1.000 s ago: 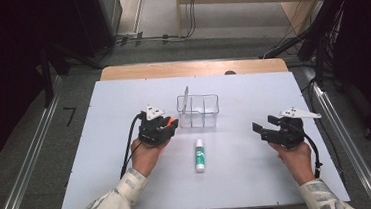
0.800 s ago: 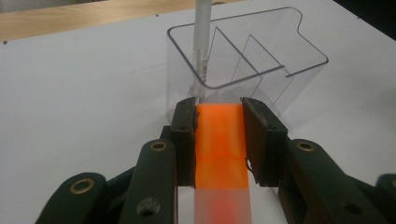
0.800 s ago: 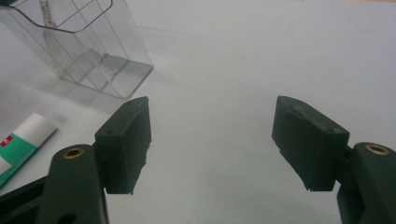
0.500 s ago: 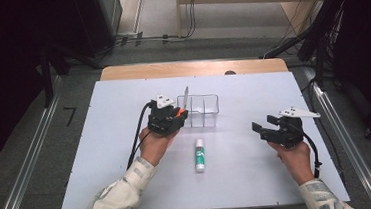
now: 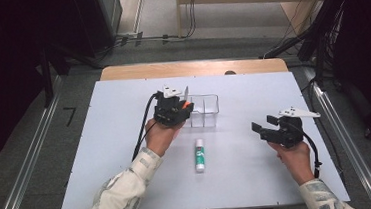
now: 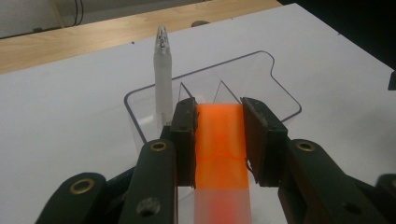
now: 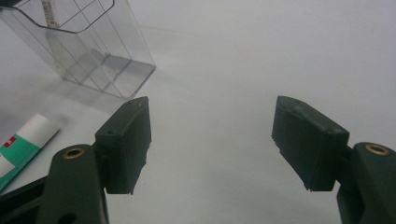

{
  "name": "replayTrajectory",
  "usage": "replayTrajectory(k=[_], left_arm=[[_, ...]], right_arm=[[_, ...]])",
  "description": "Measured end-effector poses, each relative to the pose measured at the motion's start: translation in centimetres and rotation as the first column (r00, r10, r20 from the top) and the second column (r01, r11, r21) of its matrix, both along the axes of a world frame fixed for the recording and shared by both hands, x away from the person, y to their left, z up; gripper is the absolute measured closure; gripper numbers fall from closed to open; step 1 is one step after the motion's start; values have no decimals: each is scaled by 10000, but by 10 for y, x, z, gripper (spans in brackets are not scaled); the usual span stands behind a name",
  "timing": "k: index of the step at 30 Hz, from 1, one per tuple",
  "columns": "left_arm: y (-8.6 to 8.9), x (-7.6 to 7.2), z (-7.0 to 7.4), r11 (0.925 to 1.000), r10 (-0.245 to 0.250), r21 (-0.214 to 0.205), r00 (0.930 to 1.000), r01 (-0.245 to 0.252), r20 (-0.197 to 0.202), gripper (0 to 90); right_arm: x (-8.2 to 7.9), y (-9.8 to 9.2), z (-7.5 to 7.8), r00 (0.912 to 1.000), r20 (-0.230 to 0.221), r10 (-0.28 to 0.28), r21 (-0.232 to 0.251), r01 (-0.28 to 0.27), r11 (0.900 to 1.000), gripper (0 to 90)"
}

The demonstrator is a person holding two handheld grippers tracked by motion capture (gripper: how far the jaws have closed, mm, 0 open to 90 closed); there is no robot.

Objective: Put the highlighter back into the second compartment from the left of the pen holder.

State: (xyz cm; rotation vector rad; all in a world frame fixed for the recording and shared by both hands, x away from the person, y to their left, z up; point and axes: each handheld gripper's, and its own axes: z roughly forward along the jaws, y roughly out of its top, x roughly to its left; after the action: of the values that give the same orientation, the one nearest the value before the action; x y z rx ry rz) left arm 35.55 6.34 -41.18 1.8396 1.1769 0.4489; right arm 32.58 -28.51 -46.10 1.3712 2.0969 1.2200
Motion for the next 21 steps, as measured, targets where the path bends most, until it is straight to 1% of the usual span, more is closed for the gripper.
replayTrajectory(k=[2,12,21], left_arm=[[-3,4,2,10000,14,-48,10000,-14,5,675],[-17,24,10,9996,-27,286,10000,27,-4,675],[-25,35,13,9996,-50,264,10000,50,-10,675]], right_arm=[[0,0,0,10000,-7,-4,18,4,10000,269],[0,0,0,10000,-12,38,51,-38,10000,269],[0,0,0,10000,0,68,85,-68,9999,270]])
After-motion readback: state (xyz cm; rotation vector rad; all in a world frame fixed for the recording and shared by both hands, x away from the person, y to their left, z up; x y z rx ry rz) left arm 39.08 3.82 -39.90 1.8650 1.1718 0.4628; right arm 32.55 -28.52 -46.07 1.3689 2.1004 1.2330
